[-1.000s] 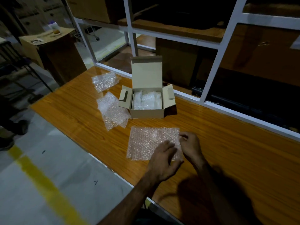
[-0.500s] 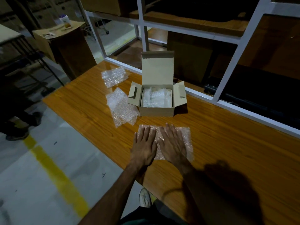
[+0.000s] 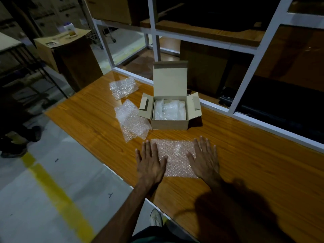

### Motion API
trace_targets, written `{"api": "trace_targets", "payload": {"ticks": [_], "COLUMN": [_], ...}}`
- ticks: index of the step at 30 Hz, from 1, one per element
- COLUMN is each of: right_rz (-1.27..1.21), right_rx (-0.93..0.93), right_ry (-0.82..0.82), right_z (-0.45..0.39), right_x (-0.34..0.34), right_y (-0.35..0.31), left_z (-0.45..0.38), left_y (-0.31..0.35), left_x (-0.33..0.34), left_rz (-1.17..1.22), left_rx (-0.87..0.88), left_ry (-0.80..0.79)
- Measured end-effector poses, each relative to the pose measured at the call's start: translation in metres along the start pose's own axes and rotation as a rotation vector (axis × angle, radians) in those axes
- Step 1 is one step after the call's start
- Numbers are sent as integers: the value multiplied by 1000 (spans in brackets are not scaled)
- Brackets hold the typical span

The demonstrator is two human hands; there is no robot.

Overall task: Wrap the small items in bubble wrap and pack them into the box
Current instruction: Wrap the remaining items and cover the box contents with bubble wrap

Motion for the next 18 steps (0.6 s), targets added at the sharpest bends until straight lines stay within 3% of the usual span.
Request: {"api": "trace_targets", "payload": {"ticks": [7,12,18], "right_rz": [-60,-205,-315], "right_rx": [-60,24,94], "right_ry": [92,-43,-199], "right_z": [-7,-12,-15], "right_x": [-23,-29,-36], "right_y": [10,15,16], "left_z": [36,24,20], "left_y": [3,2,29], "left_x": [-12,-19,-35], "left_rz": [96,374,870], "left_rx": [-334,-400,-10], "left_ry": [186,237,425]}}
Point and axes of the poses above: each hand's wrist, its own z-axis away from the middle knuckle, its own x-axis out of the palm, y = z × x, the point moved 1 cm from there along -z, towards the middle knuckle, and after that the axes turned 6 degrees about x, right-handed, at the moved point
